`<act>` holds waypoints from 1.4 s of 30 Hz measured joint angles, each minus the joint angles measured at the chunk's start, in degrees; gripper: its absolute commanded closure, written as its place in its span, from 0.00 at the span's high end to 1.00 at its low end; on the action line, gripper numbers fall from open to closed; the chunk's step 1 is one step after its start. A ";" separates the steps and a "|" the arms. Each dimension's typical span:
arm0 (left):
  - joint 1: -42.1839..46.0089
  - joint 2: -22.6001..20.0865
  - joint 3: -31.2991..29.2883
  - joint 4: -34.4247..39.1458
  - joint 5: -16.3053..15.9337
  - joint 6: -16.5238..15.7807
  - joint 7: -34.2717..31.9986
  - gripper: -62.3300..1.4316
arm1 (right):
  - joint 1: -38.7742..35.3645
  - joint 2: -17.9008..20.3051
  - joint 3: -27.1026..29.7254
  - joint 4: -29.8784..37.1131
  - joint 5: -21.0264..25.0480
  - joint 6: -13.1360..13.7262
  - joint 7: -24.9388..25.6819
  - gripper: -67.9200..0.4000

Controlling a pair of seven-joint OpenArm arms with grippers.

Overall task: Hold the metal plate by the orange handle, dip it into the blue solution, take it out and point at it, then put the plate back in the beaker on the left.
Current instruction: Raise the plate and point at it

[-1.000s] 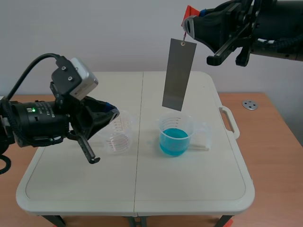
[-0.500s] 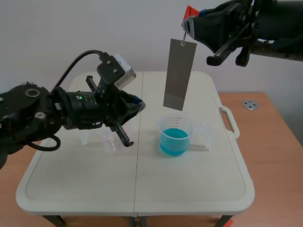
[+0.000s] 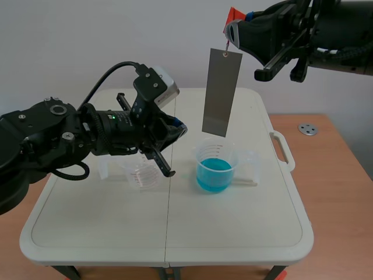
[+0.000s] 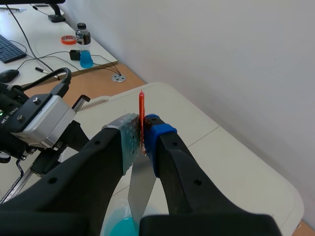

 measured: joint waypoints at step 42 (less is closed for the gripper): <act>57.79 -27.91 -47.34 19.67 -9.33 8.44 -11.15 0.05 | 0.02 0.00 0.00 0.00 0.20 0.02 -0.20 0.03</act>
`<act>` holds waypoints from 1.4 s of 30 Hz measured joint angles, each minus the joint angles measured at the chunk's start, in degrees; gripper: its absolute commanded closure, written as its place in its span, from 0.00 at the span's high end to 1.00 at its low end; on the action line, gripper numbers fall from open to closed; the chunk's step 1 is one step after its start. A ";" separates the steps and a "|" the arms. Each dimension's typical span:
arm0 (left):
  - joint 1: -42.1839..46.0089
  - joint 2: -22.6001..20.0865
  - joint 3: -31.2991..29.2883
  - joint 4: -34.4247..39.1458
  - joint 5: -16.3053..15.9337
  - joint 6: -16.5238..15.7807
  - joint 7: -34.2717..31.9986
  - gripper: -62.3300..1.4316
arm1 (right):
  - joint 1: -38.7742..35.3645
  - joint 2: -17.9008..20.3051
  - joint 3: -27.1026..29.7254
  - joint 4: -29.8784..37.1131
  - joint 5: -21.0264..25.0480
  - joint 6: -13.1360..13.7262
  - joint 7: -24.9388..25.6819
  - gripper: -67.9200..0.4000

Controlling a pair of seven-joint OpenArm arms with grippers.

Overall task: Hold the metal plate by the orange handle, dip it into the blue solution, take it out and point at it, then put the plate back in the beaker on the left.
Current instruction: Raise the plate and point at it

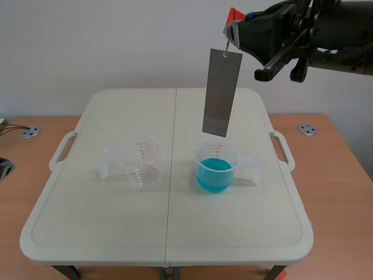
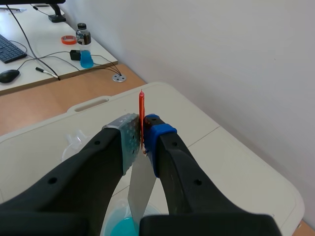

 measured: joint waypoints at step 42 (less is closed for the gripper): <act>32.85 29.44 2.56 -1.57 16.63 0.20 -2.10 0.05 | 13.22 -10.16 -12.87 -0.70 -5.51 0.11 -1.53 0.03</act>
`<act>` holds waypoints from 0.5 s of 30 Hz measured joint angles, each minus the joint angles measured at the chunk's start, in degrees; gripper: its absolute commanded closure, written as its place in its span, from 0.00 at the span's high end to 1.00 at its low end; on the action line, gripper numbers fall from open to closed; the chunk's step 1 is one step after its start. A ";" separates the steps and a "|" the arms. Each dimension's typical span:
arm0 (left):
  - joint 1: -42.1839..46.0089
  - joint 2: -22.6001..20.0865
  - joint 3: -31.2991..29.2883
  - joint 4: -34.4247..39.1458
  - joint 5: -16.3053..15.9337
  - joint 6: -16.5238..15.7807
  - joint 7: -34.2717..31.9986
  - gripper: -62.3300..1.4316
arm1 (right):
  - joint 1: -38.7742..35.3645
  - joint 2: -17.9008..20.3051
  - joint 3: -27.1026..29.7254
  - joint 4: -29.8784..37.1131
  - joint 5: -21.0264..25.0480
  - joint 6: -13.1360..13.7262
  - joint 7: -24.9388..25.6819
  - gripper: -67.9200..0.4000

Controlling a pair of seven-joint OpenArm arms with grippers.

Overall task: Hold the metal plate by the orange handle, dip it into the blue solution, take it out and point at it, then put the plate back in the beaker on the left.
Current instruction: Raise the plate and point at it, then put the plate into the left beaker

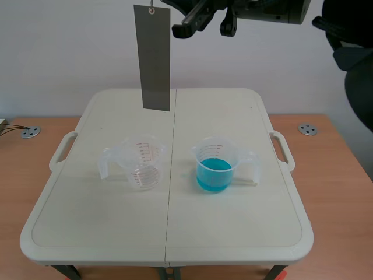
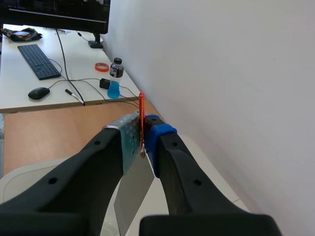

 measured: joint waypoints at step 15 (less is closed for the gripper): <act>-0.66 -0.74 -0.39 0.00 0.00 0.02 -0.04 0.05 | 6.03 -6.78 -5.29 -11.65 -2.16 -0.11 -0.20 0.03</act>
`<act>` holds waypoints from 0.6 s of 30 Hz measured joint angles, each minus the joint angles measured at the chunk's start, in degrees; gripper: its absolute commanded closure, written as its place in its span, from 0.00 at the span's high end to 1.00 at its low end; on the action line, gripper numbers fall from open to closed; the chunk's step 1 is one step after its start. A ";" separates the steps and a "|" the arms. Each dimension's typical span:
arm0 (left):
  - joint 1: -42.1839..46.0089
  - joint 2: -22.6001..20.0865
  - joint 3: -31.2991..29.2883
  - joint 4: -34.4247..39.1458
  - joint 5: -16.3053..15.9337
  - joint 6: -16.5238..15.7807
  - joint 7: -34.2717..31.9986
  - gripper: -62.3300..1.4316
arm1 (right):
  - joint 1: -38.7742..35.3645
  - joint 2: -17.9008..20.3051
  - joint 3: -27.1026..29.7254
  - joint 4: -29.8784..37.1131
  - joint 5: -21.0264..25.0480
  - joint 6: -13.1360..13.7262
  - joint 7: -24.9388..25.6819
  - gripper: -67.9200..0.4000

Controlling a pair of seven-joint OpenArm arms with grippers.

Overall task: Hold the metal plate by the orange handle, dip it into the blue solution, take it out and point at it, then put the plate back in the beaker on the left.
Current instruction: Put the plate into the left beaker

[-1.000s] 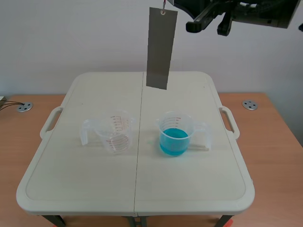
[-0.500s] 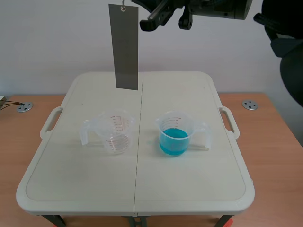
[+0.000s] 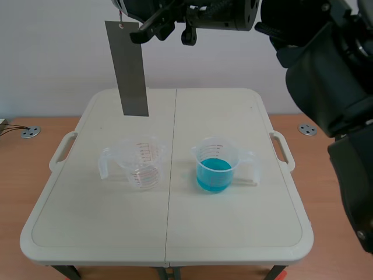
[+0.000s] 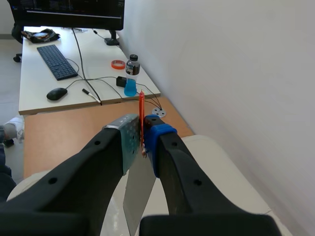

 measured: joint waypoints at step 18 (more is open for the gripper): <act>0.00 0.00 0.00 0.00 -0.04 -0.02 0.04 0.05 | 1.05 -2.45 -3.37 -4.87 -0.15 0.02 0.22 0.03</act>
